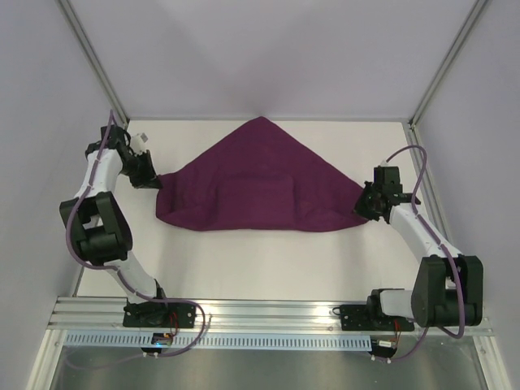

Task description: Prepare the surgical pack

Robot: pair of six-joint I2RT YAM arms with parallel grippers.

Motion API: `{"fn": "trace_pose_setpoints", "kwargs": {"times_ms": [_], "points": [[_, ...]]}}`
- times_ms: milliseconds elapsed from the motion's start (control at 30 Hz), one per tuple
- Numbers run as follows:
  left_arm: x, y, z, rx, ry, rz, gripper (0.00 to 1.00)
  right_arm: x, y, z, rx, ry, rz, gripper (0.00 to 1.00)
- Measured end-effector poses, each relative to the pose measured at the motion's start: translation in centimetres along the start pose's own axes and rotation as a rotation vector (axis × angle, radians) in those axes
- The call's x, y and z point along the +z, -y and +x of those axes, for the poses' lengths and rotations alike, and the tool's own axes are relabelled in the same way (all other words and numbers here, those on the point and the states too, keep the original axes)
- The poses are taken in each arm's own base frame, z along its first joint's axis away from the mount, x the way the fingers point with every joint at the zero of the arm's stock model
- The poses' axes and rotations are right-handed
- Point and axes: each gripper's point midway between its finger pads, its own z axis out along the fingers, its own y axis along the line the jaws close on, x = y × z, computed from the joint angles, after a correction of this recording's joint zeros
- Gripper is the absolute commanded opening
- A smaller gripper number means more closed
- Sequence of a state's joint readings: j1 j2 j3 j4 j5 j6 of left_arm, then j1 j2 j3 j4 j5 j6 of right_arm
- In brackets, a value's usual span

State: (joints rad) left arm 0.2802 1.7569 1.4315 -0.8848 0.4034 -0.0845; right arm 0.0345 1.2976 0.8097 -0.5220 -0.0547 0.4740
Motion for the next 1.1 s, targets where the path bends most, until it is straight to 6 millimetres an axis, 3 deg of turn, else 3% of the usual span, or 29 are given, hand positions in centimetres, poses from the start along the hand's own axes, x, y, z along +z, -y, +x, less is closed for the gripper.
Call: {"fn": "trace_pose_setpoints", "kwargs": {"times_ms": [133, 400, 500, 667, 867, 1100], "points": [[-0.1, 4.1, 0.7, 0.097, -0.040, 0.048, 0.00, 0.1, 0.1, 0.1, 0.006, 0.001, -0.006, 0.06], [-2.2, 16.7, -0.1, 0.392, 0.009, 0.195, 0.00, 0.5, -0.2, 0.7, 0.015, -0.013, -0.039, 0.06], [-2.7, 21.2, 0.4, 0.483, 0.017, 0.252, 0.00, 1.1, -1.0, 1.0, 0.025, -0.027, -0.068, 0.05], [-1.0, 27.6, 2.5, 0.607, -0.019, 0.331, 0.00, 3.1, -3.4, 2.7, -0.003, -0.097, -0.108, 0.04], [2.5, 31.9, 6.2, 0.681, -0.104, 0.374, 0.00, 5.6, -7.3, 4.1, -0.045, -0.176, -0.167, 0.02], [6.0, 33.7, 7.5, 0.667, -0.145, 0.387, 0.00, 8.0, -11.5, 4.8, -0.074, -0.220, -0.238, 0.01]]}}
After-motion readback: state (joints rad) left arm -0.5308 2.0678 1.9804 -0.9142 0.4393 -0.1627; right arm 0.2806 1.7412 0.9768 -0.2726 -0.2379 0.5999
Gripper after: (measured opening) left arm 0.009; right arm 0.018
